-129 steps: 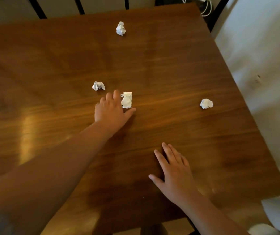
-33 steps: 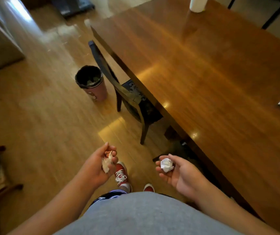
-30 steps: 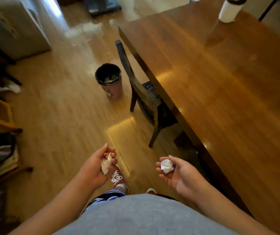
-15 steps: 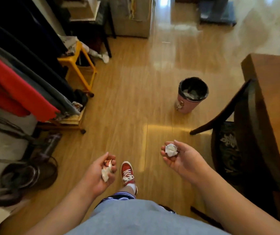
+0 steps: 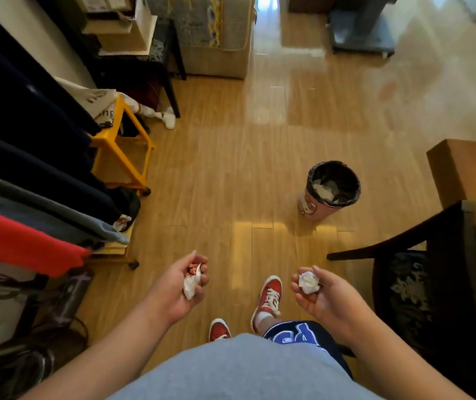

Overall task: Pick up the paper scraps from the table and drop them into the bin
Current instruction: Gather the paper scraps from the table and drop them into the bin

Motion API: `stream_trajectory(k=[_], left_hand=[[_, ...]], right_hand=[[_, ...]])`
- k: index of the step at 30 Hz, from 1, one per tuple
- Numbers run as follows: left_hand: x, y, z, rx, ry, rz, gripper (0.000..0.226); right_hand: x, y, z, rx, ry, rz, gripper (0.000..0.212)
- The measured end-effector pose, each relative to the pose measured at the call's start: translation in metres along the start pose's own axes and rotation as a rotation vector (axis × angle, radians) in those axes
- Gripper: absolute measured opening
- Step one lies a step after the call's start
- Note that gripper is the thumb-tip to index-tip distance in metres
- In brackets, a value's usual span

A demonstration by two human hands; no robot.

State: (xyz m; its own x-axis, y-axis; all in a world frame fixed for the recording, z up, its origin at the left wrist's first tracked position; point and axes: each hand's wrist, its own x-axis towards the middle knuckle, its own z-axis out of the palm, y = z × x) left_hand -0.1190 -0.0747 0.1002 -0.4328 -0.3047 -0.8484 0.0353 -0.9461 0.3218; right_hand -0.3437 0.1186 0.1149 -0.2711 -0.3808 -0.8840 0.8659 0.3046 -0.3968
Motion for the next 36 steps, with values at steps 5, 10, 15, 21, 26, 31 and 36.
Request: stream_trajectory(k=[5, 10, 15, 21, 26, 31, 36], left_hand=[[0.050, 0.051, 0.067, 0.022, -0.039, -0.011, 0.028], [0.093, 0.106, 0.132, 0.000, -0.013, 0.018, 0.029], [0.116, 0.151, 0.162, -0.059, 0.032, 0.051, 0.032], [0.143, 0.192, 0.169, -0.148, 0.146, 0.083, 0.031], [0.185, 0.240, 0.180, -0.184, 0.176, 0.052, 0.030], [0.246, 0.318, 0.213, -0.133, 0.157, 0.020, 0.027], [0.302, 0.403, 0.281, 0.024, 0.108, -0.017, 0.027]], right_hand=[[0.047, -0.044, -0.005, -0.001, 0.052, 0.030, 0.034], [0.096, -0.123, 0.012, -0.015, 0.044, 0.061, 0.032], [0.136, -0.207, 0.048, -0.056, -0.026, 0.055, 0.031], [0.181, -0.294, 0.126, -0.134, -0.144, 0.029, 0.029], [0.229, -0.356, 0.191, -0.142, -0.187, 0.037, 0.024], [0.277, -0.415, 0.234, -0.110, -0.173, 0.029, 0.022], [0.305, -0.471, 0.236, -0.014, -0.082, 0.011, 0.024]])
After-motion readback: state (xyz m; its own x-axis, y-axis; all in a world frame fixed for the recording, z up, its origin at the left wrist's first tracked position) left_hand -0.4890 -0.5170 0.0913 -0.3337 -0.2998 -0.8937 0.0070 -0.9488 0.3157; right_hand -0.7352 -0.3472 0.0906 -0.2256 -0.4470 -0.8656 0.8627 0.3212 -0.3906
